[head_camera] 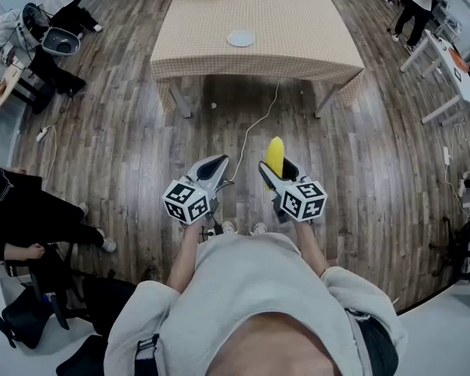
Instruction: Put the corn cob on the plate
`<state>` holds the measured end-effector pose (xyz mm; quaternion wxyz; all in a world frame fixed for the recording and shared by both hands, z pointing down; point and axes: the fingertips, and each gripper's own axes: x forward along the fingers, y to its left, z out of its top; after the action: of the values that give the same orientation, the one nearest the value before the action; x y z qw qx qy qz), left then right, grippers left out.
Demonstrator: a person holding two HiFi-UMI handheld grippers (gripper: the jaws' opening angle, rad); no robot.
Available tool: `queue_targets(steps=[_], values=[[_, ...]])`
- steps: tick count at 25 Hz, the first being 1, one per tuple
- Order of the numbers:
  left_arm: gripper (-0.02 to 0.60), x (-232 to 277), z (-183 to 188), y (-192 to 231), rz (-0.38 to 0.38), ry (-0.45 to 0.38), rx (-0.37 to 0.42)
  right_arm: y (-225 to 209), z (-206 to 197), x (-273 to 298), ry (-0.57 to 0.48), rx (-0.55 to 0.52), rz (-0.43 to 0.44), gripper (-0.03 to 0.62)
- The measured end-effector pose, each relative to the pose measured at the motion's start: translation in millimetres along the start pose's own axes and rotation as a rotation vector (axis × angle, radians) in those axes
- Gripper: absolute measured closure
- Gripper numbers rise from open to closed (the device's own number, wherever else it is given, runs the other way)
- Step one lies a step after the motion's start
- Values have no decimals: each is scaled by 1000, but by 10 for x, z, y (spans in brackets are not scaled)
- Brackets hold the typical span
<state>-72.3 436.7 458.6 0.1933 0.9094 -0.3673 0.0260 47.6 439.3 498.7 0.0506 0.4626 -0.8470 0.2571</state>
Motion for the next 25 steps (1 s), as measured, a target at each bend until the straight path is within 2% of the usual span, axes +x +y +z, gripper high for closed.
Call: queue_targets(steps=[6, 16, 21, 25], values=[[574, 262, 163, -63, 2, -38, 45, -153, 299, 94, -44, -61, 42, 329], [574, 435, 95, -296, 30, -23, 74, -395, 285, -131, -39, -85, 70, 329], [574, 412, 37, -271, 77, -34, 64, -547, 234, -213, -27, -85, 67, 330], [574, 458, 44, -288, 84, -51, 52, -651, 214, -235, -21, -87, 61, 330]])
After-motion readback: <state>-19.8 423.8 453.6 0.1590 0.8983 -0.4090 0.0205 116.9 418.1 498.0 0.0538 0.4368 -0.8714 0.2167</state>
